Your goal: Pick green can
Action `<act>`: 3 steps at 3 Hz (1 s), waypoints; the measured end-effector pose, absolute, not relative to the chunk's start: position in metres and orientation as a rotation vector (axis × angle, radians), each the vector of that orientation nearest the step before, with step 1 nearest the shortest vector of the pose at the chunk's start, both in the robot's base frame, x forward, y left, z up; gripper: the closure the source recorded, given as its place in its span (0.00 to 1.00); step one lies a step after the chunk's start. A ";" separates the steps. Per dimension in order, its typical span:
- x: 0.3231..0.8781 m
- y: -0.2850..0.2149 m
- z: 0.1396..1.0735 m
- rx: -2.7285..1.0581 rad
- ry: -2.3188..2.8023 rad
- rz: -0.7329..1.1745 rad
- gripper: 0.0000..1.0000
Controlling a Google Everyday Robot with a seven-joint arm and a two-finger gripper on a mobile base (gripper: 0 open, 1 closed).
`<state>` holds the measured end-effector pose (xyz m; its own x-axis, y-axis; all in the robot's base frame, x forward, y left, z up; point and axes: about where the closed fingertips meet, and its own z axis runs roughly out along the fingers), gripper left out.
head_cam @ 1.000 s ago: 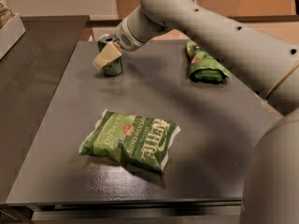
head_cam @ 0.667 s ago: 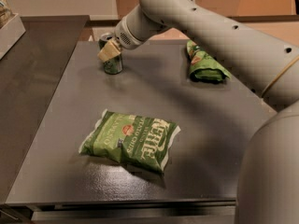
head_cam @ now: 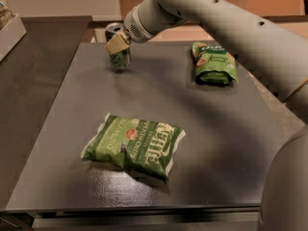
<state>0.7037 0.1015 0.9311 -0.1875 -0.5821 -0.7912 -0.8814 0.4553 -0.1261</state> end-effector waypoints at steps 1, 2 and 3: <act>0.689 0.089 0.973 -1.260 1.816 0.476 1.00; 0.673 0.078 1.018 -1.303 1.743 0.486 1.00; 0.659 0.069 1.058 -1.350 1.672 0.491 1.00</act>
Offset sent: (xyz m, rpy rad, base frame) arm -0.0494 -0.0430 0.1441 0.0543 -0.1416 0.1552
